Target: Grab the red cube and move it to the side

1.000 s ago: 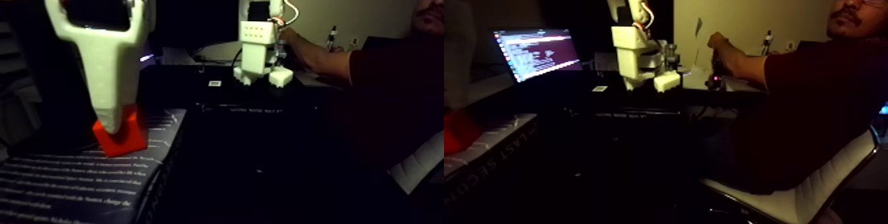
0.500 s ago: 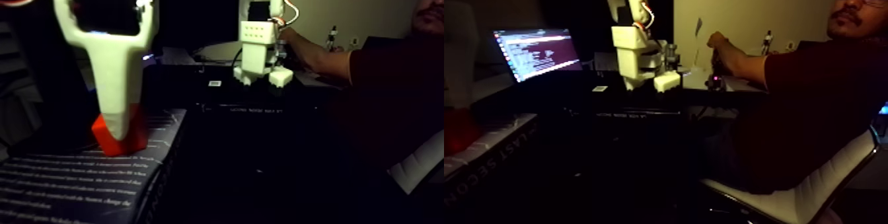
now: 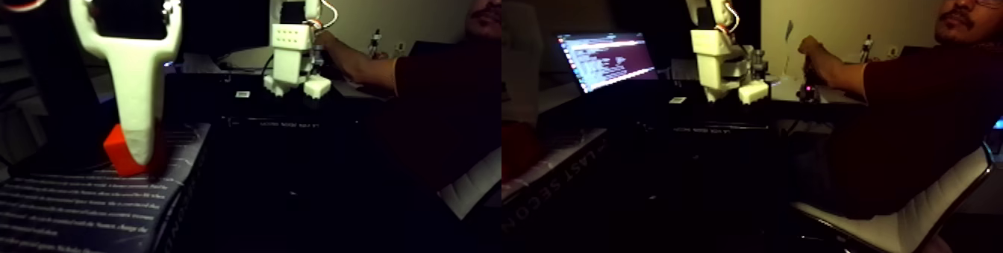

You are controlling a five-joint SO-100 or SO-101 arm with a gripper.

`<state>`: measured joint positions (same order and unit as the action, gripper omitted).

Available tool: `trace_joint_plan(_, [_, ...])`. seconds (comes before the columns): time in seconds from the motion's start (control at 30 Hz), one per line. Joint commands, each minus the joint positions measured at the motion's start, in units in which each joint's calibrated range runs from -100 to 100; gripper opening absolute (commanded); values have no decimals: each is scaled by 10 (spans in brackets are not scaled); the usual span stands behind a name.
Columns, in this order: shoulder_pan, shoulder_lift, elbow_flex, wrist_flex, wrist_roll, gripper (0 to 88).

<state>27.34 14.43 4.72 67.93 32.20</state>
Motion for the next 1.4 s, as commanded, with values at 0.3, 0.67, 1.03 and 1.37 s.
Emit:
trace_joint_plan(0.3, [9, -97, 2, 23, 47, 272])
trace_joint_plan(0.67, [17, -257, 12, 137, 158, 269])
trace_joint_plan(1.03, [-78, -469, 334, 142, 165, 272])
trace_joint_plan(1.37, [-213, -669, 461, 122, 31, 259])
